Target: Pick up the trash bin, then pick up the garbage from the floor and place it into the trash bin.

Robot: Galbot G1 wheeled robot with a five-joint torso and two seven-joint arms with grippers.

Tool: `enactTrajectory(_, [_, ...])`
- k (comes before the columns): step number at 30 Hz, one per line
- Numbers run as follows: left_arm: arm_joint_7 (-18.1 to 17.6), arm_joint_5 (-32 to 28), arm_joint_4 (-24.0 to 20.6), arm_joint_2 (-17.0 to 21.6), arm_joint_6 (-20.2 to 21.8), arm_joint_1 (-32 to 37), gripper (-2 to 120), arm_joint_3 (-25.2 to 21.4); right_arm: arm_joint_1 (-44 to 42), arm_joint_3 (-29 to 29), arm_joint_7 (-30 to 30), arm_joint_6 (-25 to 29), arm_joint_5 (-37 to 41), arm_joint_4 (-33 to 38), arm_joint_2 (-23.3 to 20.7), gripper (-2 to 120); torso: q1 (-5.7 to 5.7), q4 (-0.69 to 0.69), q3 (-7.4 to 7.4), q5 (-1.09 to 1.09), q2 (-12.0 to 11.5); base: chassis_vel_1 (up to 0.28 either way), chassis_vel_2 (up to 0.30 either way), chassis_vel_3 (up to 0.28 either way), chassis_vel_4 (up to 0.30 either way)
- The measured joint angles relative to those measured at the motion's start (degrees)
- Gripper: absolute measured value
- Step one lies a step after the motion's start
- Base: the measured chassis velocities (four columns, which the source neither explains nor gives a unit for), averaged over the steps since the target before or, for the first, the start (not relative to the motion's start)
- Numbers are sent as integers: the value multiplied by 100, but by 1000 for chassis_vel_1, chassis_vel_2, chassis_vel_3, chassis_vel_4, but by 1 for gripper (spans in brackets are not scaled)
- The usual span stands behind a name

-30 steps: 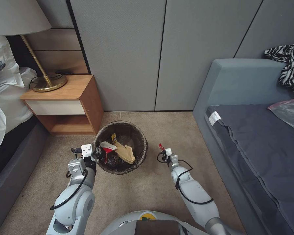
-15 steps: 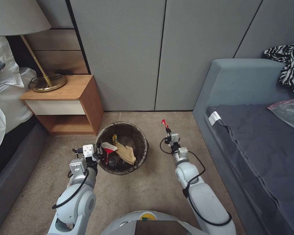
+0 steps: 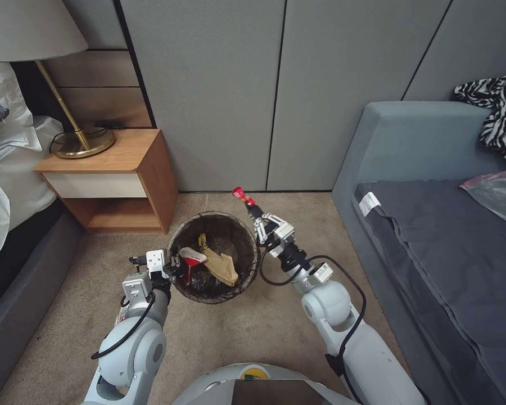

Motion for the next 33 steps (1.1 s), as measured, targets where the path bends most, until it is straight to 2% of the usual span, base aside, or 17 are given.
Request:
enactTrajectory(7, [-8,-24,-36,4,34,17,4,16,129,-445,58,-146,62,-83,-163,0,0,1,0,0,0,0,0,0,0])
enactTrajectory(22, [-12,-35,-87,16,46,35,4,5,194,-759,136,-207,65,-393,-176,0,0,0,0,0,-1,0,0,0,0])
enactTrajectory(31, [-17,-38,-93,6,53,12,4,15,-99,-922,173,-236,-29,-552,-190,-3,0,0,0,0,-1,0,0,0,0])
enactTrajectory(33, [-19,-38,-93,5,54,7,4,16,-145,-938,183,-237,-79,-629,-186,7,0,0,0,0,-1,0,0,0,0])
